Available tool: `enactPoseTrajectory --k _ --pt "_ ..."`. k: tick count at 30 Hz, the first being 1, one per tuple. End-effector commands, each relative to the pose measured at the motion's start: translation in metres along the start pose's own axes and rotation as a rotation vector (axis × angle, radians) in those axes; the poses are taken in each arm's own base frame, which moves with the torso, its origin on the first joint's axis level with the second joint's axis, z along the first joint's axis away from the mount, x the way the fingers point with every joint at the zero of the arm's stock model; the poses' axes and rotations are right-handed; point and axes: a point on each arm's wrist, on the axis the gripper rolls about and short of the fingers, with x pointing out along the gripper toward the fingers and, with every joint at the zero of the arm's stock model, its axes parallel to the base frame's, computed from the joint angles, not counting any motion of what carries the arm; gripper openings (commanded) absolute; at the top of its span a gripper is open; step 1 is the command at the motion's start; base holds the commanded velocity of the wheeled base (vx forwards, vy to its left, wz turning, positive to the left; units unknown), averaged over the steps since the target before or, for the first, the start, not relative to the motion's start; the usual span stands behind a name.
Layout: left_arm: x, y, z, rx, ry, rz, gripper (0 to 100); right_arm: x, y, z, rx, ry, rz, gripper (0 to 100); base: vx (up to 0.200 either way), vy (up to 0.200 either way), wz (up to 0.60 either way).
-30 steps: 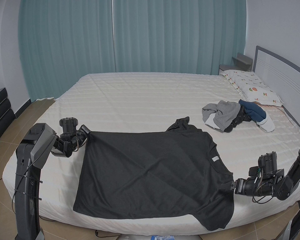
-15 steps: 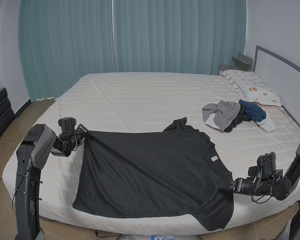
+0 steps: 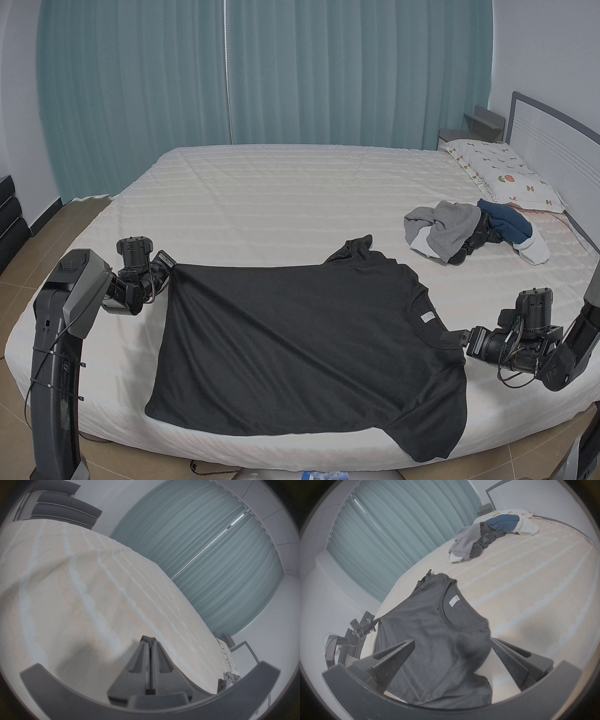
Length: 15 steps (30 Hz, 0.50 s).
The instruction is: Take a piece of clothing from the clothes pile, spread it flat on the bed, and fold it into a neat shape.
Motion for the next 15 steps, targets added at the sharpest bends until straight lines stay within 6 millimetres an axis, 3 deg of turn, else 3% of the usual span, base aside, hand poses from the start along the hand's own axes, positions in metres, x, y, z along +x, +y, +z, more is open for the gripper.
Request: enactPoseTrajectory --k 1,8,15 --pt "-0.001 -0.001 0.0 -0.002 0.001 -0.003 0 0.038 -0.005 0.03 0.007 -0.06 -0.008 100 0.0 0.0 0.0" --pt "-0.003 0.002 -0.002 -0.003 0.01 0.008 0 0.099 0.007 0.068 -0.002 -0.077 0.007 100 0.0 0.0 0.0" --pt "-0.003 0.003 -0.004 -0.002 0.016 0.011 0 0.166 0.01 0.067 -0.015 -0.004 -0.021 100 0.0 0.0 0.0"
